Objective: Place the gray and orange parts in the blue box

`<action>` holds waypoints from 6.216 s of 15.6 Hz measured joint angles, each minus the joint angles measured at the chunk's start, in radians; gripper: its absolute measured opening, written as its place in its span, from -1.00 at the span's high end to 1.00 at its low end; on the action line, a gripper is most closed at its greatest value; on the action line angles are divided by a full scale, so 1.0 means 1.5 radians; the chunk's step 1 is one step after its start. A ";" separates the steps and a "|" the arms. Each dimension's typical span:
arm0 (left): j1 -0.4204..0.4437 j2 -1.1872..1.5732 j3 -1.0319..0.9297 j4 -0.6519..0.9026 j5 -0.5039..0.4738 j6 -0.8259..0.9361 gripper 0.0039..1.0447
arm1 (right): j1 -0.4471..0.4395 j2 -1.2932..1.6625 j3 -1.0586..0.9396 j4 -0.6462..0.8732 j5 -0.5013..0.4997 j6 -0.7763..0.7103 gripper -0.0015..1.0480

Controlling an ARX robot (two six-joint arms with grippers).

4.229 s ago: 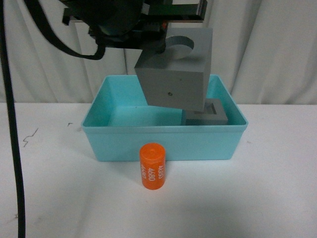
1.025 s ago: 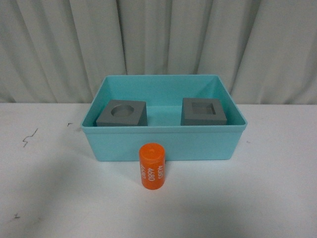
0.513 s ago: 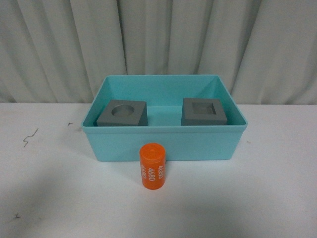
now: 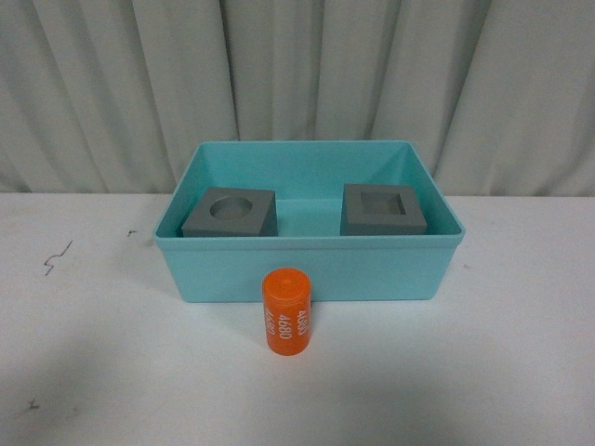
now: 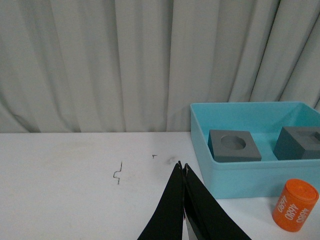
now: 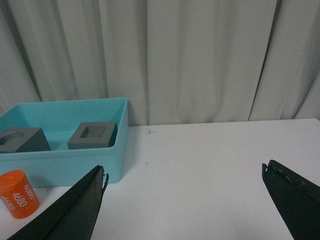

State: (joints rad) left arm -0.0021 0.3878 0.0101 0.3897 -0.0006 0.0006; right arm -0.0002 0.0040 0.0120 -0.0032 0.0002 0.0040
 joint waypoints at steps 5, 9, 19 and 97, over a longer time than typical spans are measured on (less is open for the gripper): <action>0.000 -0.100 0.000 -0.102 0.000 0.000 0.97 | 0.000 0.000 0.000 0.000 0.000 0.000 -0.87; 0.000 -0.177 0.002 -0.196 0.000 0.000 0.97 | 0.000 0.000 0.000 0.000 0.000 0.000 -0.87; 0.000 -0.254 0.001 -0.262 0.000 0.000 0.43 | 0.000 0.000 0.000 0.000 0.000 0.000 -0.87; 0.000 -0.254 0.001 -0.262 0.000 0.000 -0.88 | 0.257 1.325 0.962 -0.058 -0.126 0.094 0.11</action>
State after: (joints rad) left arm -0.0017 0.0067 0.0109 -0.0036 -0.0002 0.0006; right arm 0.3855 1.9911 1.4551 -0.0902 -0.1886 0.1452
